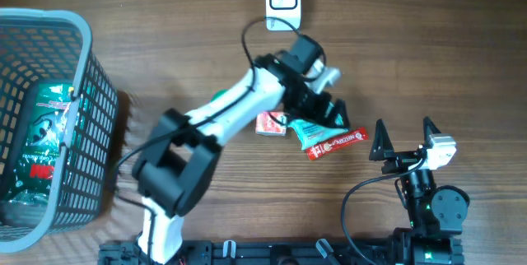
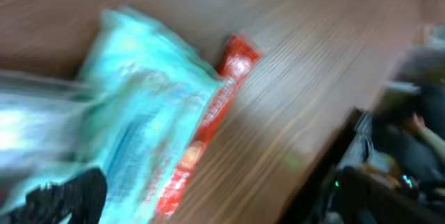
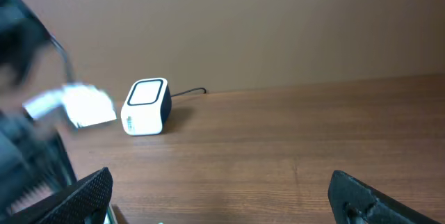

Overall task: Scan the item barcode
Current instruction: 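Carry the Nescafe stick under the scanner and drop it right of the wipes, then reach into the basket and grasp the green glove package with the left gripper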

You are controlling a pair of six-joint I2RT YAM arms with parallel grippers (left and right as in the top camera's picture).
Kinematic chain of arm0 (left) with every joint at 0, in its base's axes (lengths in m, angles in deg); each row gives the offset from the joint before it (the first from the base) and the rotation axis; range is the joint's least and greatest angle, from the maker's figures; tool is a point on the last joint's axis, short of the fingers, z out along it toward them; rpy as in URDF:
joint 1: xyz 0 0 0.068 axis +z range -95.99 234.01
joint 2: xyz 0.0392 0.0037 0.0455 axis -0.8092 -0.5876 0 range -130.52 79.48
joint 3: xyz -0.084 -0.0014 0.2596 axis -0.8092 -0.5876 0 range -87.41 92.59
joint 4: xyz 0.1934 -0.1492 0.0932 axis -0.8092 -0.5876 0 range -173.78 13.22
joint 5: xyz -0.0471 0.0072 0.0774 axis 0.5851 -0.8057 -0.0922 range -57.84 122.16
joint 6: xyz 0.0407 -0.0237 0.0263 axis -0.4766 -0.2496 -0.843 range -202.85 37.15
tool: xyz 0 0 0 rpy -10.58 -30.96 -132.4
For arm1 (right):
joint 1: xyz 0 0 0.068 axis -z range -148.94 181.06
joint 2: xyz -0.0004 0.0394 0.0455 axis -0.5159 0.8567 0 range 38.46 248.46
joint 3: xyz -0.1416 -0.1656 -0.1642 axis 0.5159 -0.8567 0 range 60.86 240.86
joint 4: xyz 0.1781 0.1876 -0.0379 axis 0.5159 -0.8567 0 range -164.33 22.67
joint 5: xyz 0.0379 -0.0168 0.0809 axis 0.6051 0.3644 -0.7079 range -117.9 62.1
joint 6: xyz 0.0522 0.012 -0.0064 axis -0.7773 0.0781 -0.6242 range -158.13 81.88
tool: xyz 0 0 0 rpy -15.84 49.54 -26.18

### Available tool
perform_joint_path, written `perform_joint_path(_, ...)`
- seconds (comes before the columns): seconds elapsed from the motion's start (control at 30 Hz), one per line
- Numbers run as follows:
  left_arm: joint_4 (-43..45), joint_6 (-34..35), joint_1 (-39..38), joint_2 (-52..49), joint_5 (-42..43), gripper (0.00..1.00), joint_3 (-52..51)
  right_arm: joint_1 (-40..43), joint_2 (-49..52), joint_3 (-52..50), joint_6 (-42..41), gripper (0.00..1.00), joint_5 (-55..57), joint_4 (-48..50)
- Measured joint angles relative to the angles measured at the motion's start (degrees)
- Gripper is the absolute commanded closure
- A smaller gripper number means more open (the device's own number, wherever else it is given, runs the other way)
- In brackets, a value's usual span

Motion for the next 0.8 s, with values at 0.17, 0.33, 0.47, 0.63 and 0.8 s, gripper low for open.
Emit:
perform_joint_path(0.17, -12.5, 11.1, 6.5, 19.1, -34.7, 0.00, 9.4, 0.0, 0.0, 0.0, 0.0, 0.00, 0.0, 0.0)
perform_joint_path(0.33, -6.9, 21.1, 23.3, 38.9, -60.2, 0.00, 10.3, 0.0, 0.0, 0.0, 0.0, 0.00, 0.0, 0.0)
perform_joint_path(0.47, -6.1, 22.8, 38.3, 46.6, -65.2, 0.00, 10.6, 0.0, 0.0, 0.0, 0.0, 0.00, 0.0, 0.0)
perform_joint_path(0.63, -24.2, 45.3, 63.4, 39.9, -67.3, 0.00, 10.2, 0.0, 0.0, 0.0, 0.0, 0.00, 0.0, 0.0)
perform_joint_path(0.8, -29.3, 66.9, 77.9, 25.5, -56.2, 0.00, 9.5, 0.0, 0.0, 0.0, 0.0, 0.00, 0.0, 0.0)
